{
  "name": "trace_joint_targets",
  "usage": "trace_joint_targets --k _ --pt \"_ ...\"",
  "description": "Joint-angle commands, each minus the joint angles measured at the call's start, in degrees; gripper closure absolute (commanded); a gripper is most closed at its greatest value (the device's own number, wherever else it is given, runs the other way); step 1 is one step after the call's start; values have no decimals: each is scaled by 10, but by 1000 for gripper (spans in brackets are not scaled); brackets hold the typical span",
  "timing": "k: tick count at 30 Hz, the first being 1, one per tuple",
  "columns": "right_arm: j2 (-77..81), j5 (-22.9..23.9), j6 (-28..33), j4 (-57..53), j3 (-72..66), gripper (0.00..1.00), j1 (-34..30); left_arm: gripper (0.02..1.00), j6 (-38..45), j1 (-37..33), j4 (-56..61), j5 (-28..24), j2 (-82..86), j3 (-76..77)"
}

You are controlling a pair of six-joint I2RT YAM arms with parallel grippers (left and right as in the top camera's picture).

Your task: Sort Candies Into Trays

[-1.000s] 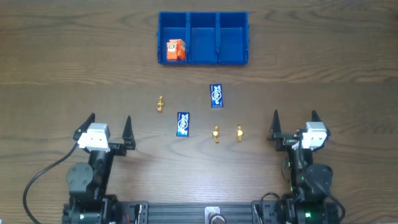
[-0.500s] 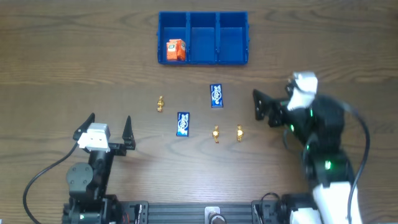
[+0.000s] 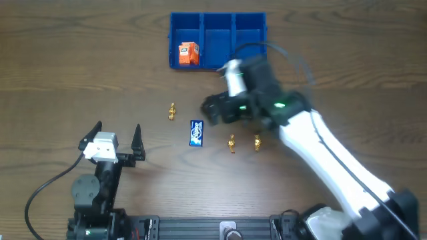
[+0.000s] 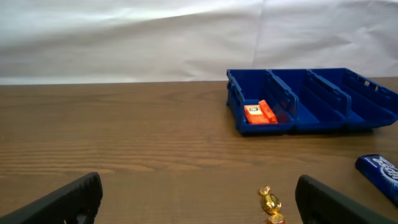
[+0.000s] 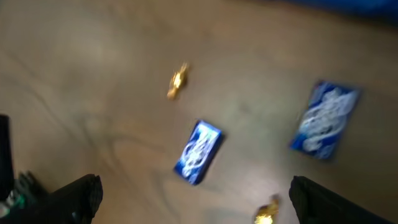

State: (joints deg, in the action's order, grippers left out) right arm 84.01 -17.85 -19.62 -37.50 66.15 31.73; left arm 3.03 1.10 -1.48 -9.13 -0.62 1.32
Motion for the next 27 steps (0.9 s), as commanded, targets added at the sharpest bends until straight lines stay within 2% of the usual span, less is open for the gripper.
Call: trace_joint_targets --k 1,8,19,26,27 --pt "84 104 -103 -57 65 3 86 20 4 -3 -20 -14 4 -10" --pt "190 182 -202 -94 104 3 170 20 4 -3 -20 -14 4 -10" --pt "311 205 -269 -68 122 3 177 20 4 -3 -20 -14 4 -10" --pt "358 223 -286 -85 165 3 178 20 4 -3 -20 -14 4 -10" --pt "359 223 -287 -83 165 58 178 20 4 -3 -20 -14 4 -10"
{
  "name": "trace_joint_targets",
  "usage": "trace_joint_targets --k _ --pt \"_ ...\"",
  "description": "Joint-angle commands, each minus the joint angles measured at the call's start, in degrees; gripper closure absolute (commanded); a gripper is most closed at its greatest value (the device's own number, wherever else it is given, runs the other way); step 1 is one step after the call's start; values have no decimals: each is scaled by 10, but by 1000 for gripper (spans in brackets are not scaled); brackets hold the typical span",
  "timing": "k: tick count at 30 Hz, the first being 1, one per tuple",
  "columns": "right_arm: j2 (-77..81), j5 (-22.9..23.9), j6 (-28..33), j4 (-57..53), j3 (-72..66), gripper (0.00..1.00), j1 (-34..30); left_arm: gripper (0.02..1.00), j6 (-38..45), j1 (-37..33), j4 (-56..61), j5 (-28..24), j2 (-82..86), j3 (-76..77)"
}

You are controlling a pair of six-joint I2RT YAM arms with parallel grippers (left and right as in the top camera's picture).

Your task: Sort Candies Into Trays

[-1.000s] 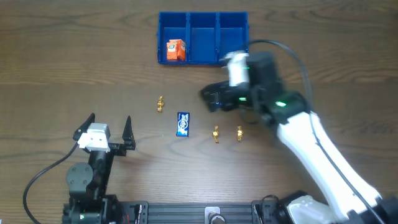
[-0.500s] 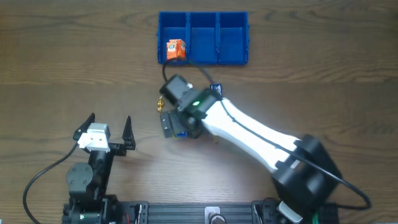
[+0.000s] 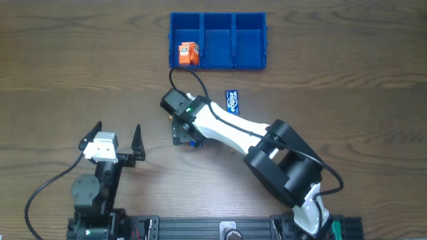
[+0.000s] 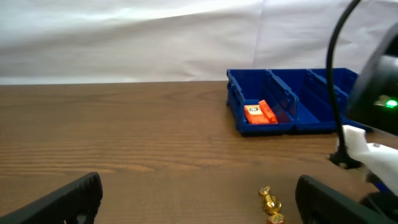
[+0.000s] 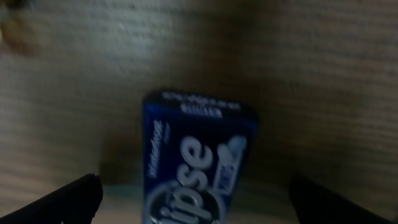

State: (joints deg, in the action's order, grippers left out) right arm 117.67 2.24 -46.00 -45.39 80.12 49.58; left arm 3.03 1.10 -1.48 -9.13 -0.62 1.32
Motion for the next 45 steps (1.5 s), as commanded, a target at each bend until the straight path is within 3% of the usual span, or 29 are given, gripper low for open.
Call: trace_joint_targets --k 1,4,9,14,18,23,31,38,45 --pt "23 22 -23 -4 25 97 0 20 4 -3 -20 -14 4 -10" --pt "23 22 -27 -4 25 329 0 23 4 -3 -20 -14 4 -10" --pt "23 22 -27 -4 25 595 0 20 4 -3 -20 -14 4 -10" --pt "23 23 -27 -4 25 733 0 20 4 -3 -20 -14 4 -10" --pt "22 30 -26 -16 34 787 0 20 4 -3 -20 -14 4 -10" --pt "1 71 -9 -88 96 827 -9 20 4 -3 -20 -14 4 -10" --pt "10 128 103 -185 316 838 -106 20 4 -3 -20 -14 4 -10" --pt "51 143 174 -122 411 838 -173 20 4 -3 -20 -14 4 -10" --pt "106 143 184 -42 421 838 -200 20 4 -3 -20 -14 4 -10"
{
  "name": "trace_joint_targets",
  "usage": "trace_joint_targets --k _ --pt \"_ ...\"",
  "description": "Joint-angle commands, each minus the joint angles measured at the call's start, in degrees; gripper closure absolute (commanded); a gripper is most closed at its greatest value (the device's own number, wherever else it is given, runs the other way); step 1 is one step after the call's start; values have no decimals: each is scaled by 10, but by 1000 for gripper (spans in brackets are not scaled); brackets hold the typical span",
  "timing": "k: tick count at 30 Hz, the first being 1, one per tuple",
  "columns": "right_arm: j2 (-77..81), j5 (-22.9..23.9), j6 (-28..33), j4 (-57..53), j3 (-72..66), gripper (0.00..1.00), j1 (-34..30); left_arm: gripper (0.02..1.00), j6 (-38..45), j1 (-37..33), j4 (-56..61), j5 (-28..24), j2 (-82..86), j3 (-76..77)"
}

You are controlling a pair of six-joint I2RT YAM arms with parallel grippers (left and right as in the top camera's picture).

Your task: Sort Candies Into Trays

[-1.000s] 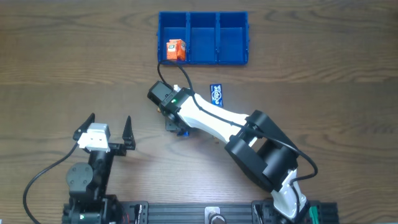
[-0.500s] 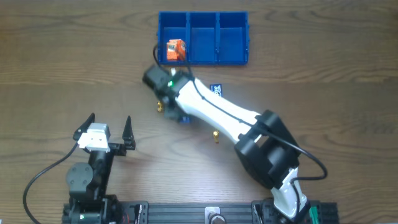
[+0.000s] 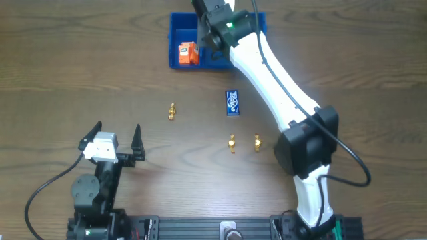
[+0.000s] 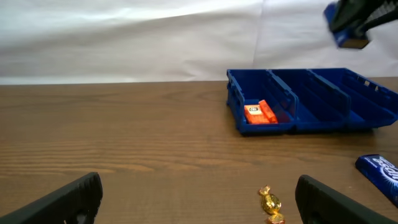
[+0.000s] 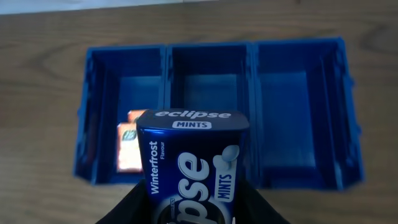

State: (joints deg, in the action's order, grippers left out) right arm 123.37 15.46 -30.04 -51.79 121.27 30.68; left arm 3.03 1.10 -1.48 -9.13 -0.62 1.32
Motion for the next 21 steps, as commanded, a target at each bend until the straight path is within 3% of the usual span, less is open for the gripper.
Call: trace_joint_targets --k 1,15,18,19,21 --pt "59 10 25 30 10 838 -13 20 4 -3 -20 -14 4 -10" --pt "103 25 23 52 10 805 -18 20 4 -3 -20 -14 4 -10" --pt "103 25 23 52 10 724 -18 20 4 -3 -20 -14 4 -10" --pt "103 25 23 52 10 544 -18 20 4 -3 -20 -14 4 -10" --pt "103 25 23 52 13 500 -18 20 4 -3 -20 -14 4 -10"
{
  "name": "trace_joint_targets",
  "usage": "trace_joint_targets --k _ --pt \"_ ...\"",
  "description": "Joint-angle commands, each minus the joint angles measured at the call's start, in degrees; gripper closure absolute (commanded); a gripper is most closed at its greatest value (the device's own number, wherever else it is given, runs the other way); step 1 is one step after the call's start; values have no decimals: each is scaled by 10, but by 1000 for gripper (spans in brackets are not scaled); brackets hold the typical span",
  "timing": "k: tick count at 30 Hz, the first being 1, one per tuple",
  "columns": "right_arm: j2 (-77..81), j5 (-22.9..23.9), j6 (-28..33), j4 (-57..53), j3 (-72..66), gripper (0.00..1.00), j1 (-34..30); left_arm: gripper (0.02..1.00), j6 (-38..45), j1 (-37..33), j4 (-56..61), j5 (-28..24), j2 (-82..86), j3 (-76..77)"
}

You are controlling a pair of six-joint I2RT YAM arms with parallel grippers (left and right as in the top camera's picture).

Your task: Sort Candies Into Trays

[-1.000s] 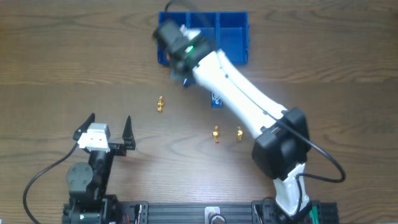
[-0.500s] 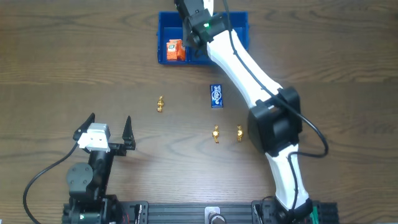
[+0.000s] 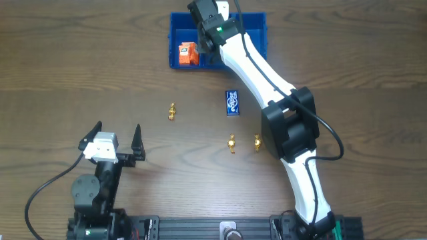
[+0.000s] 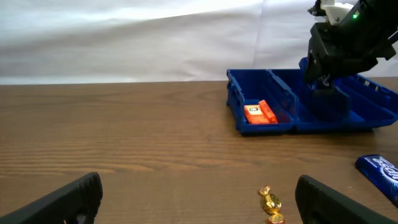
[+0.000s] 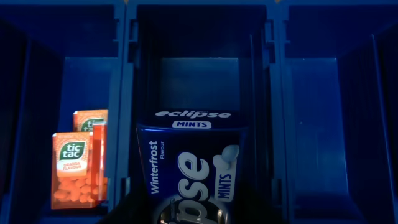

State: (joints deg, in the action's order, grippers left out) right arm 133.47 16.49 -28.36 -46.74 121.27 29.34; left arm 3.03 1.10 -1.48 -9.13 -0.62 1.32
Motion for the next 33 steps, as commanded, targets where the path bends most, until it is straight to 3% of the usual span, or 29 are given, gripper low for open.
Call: trace_joint_targets --k 1,6,15,24,33 --pt "2 15 6 0 15 474 -5 20 4 -3 -20 -14 4 -10" --pt "0 15 6 -9 15 340 -6 20 4 -3 -20 -14 4 -10" --pt "-109 10 -5 -118 -27 226 6 20 4 -3 -20 -14 4 -10" --pt "-193 -50 -51 -137 -230 220 39 23 4 -3 -20 -14 4 -10" --pt "-192 -93 -50 -21 -394 224 27 20 4 -3 -20 -14 4 -10"
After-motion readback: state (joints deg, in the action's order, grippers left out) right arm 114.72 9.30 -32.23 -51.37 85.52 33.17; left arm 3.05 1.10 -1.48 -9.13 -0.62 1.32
